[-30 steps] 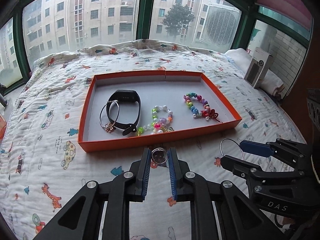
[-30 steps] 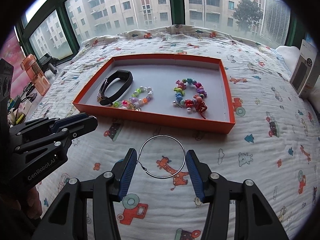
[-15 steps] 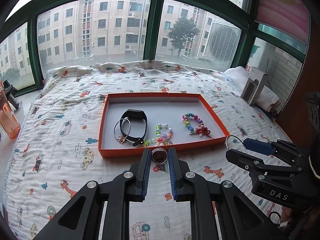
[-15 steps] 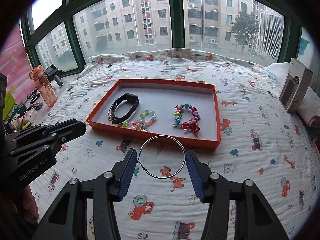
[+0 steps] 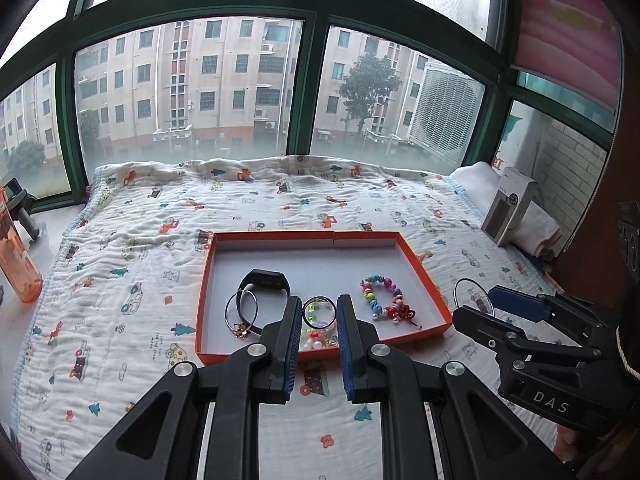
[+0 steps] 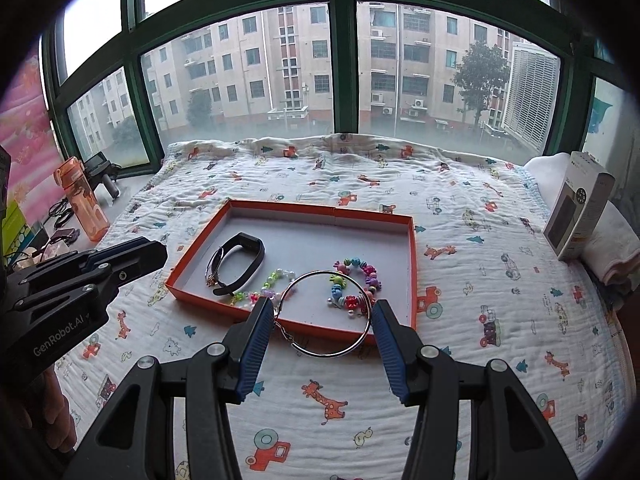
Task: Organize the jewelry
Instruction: 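Carry hoop and ring into the orange tray and open both tools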
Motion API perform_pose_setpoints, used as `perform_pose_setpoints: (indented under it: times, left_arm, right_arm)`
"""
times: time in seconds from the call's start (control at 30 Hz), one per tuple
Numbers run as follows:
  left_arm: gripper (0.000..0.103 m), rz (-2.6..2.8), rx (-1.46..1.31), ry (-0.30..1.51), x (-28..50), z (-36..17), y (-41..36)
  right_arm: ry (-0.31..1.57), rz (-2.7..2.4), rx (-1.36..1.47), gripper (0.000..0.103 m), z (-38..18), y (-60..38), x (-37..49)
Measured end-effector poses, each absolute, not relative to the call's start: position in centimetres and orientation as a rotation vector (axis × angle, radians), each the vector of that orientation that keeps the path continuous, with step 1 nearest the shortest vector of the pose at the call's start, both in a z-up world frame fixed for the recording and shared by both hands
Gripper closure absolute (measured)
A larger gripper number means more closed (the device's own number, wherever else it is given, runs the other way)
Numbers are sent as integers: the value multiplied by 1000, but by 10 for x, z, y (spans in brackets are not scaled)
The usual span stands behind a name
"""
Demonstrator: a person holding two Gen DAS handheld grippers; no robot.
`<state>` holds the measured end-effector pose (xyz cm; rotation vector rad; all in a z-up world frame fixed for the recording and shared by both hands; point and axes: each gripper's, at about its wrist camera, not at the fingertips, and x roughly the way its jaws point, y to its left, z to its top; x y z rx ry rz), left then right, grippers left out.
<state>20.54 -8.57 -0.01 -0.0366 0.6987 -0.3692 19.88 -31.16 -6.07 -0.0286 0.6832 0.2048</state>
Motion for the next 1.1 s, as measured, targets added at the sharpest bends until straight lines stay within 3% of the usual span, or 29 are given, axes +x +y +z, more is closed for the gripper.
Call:
perform_pose_setpoints:
  times: [0.43,1.1]
  left_arm:
    - [84,-354,-91,754,276,-23,-106]
    - [84,-349,-83,900,342,-105,-134]
  right_arm:
    - [684,185,-23,46,-68,-321,244]
    - [787,175,12,46,-118,-329,294]
